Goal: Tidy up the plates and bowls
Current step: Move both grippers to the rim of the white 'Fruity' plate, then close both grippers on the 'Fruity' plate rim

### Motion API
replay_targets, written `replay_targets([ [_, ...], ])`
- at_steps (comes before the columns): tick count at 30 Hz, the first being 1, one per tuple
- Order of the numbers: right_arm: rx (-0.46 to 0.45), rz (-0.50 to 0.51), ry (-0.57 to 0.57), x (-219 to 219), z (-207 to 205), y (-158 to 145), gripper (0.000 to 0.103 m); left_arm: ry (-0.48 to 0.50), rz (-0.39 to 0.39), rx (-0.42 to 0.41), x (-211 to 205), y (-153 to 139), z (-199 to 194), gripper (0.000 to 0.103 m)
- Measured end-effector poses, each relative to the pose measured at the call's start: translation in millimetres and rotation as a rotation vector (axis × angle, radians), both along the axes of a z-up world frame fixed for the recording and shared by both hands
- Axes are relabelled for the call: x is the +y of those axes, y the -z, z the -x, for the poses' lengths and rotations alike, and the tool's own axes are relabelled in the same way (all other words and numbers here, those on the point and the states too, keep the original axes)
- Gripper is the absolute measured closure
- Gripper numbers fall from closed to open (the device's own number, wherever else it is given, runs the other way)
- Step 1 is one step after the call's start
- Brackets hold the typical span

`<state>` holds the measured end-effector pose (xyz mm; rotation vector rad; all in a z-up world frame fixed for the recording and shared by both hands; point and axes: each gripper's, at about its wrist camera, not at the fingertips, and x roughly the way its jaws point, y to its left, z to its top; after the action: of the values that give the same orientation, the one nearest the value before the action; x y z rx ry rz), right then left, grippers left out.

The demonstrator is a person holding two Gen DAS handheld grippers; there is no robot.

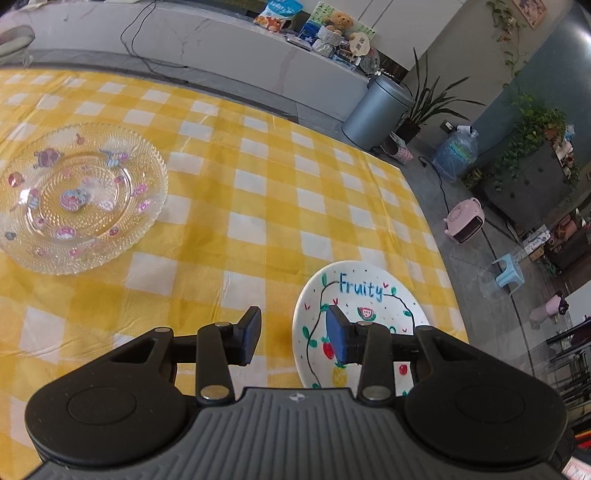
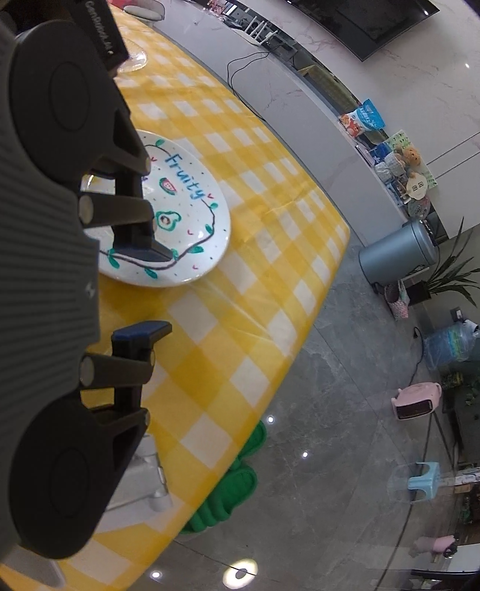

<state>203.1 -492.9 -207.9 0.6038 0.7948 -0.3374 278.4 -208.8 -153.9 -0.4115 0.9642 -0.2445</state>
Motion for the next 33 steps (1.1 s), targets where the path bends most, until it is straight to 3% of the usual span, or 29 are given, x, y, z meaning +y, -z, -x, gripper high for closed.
replay_targets([
  [3,-0.005,0.005,-0.01,2.0,2.1,-0.6,0.068,-0.004,0.031,0.02,-1.8,4.0,-3.7,0.06],
  [5,-0.009,-0.01,-0.017,1.0,3.4,0.6,0.079,0.014,0.03,0.021,-5.1,5.4,-5.6,0.06],
  [9,-0.013,-0.035,-0.018,-0.2,4.9,2.6,0.086,0.036,0.004,0.016,-11.7,6.0,-8.1,0.06],
  [13,-0.017,-0.072,-0.032,1.0,3.7,4.8,0.093,0.043,-0.006,0.014,-15.4,7.1,-7.3,0.075],
  [18,-0.02,-0.064,-0.039,2.5,3.6,5.3,0.093,0.049,-0.054,0.007,-18.1,6.2,-5.8,0.088],
  [33,-0.053,-0.066,-0.083,7.5,11.6,-4.9,0.095,0.044,-0.068,-0.003,-5.1,-7.2,6.2,0.089],
])
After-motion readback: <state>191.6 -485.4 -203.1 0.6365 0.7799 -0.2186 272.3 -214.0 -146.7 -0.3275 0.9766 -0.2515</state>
